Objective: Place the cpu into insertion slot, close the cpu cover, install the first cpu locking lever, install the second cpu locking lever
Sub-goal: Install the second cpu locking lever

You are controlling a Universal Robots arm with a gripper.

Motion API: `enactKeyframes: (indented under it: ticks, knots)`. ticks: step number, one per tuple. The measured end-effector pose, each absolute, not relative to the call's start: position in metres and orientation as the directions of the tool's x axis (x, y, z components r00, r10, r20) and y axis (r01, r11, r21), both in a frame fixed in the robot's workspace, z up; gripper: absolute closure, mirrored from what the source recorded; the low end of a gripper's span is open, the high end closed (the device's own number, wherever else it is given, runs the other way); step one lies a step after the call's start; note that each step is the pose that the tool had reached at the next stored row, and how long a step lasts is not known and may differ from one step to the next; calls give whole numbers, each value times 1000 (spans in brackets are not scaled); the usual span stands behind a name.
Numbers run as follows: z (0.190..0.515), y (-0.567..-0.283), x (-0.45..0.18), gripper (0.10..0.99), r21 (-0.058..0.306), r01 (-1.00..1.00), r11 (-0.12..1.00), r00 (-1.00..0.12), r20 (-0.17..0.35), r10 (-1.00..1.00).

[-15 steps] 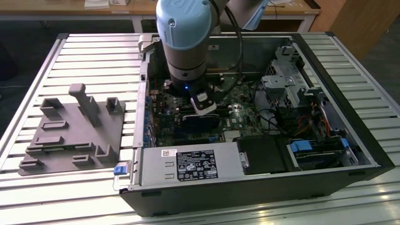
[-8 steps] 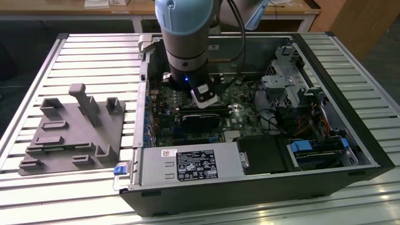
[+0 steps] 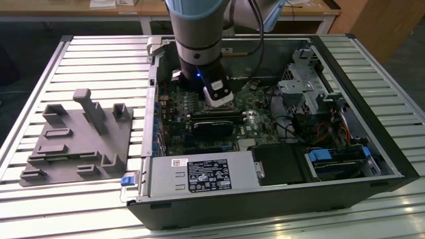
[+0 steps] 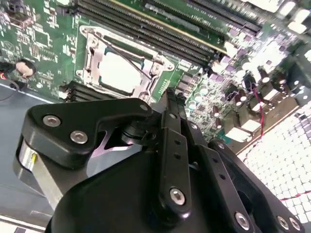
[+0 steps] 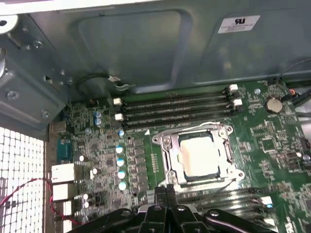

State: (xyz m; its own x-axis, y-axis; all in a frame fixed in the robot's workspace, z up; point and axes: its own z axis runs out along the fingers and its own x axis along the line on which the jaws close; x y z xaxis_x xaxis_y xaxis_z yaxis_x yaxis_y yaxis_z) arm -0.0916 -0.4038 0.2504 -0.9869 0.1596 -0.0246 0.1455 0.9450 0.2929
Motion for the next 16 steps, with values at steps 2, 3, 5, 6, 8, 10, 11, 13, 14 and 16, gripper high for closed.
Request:
enactKeyframes:
  ticks: [2, 3, 5, 6, 8, 10, 11, 13, 14, 16]
  knots:
    - [252, -404, -90, 980, 276, 146, 950, -987, -27, 160]
    - [252, -404, -89, 980, 271, 147, 951, -987, -28, 161]
    - [252, -404, -85, 980, 264, 149, 953, -986, -29, 162]
    - [252, -404, -83, 980, 261, 149, 954, -986, -30, 163]
    - [252, -404, -78, 980, 255, 151, 955, -986, -31, 164]
    - [252, -404, -74, 980, 250, 153, 956, -986, -32, 166]
    - [252, -404, -71, 980, 248, 153, 957, -986, -32, 166]
    - [252, -404, -66, 980, 243, 155, 958, -985, -33, 168]
    - [252, -404, -64, 980, 240, 156, 958, -985, -34, 168]
    - [252, -404, -61, 980, 235, 156, 959, -985, -35, 169]
